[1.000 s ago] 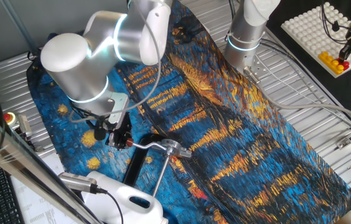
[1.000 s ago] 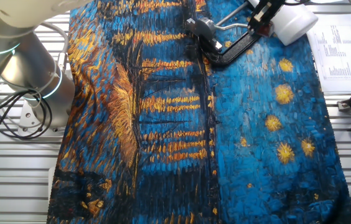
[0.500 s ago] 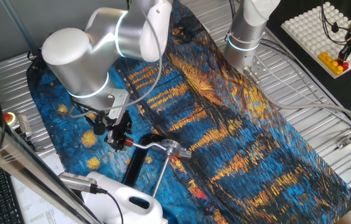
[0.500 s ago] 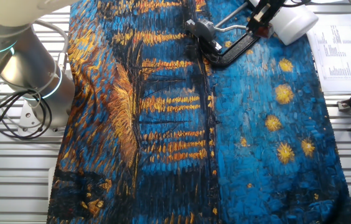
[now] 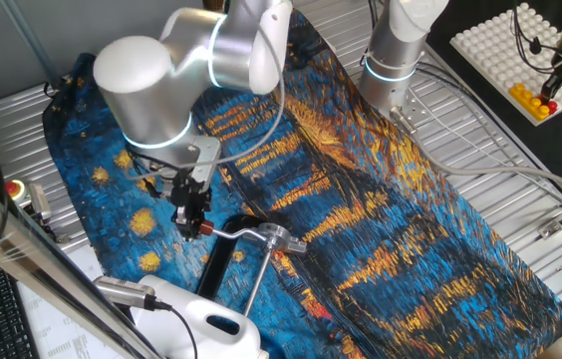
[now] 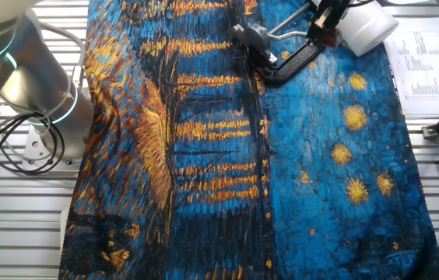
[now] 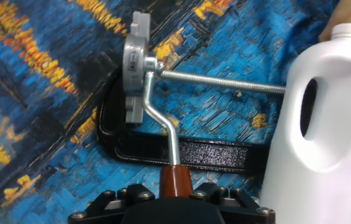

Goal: Pull up the lever

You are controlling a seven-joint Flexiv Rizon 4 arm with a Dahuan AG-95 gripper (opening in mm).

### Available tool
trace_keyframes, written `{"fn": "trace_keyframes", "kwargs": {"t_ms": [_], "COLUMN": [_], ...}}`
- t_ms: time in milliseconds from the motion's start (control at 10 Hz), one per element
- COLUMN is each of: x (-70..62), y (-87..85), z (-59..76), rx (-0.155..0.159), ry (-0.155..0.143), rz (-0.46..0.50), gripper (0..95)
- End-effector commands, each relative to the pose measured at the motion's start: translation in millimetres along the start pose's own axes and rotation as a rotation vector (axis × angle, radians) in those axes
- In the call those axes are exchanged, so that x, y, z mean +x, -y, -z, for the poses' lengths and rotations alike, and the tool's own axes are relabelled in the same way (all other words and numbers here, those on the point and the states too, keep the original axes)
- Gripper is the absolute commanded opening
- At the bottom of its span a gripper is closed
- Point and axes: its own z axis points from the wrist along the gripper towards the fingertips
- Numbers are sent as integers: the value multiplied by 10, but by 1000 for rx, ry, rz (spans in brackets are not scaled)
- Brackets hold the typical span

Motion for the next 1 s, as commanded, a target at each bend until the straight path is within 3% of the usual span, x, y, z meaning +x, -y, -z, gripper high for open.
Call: {"fn": "trace_keyframes", "kwargs": {"t_ms": [100,600,1000], "x": [26,215,428], "y": [26,88,-16], "z": [39,241,349], "rx": [1,5,27], "ry": [8,4,-23], "rz": [7,20,42], "gripper": [570,570,570]}}
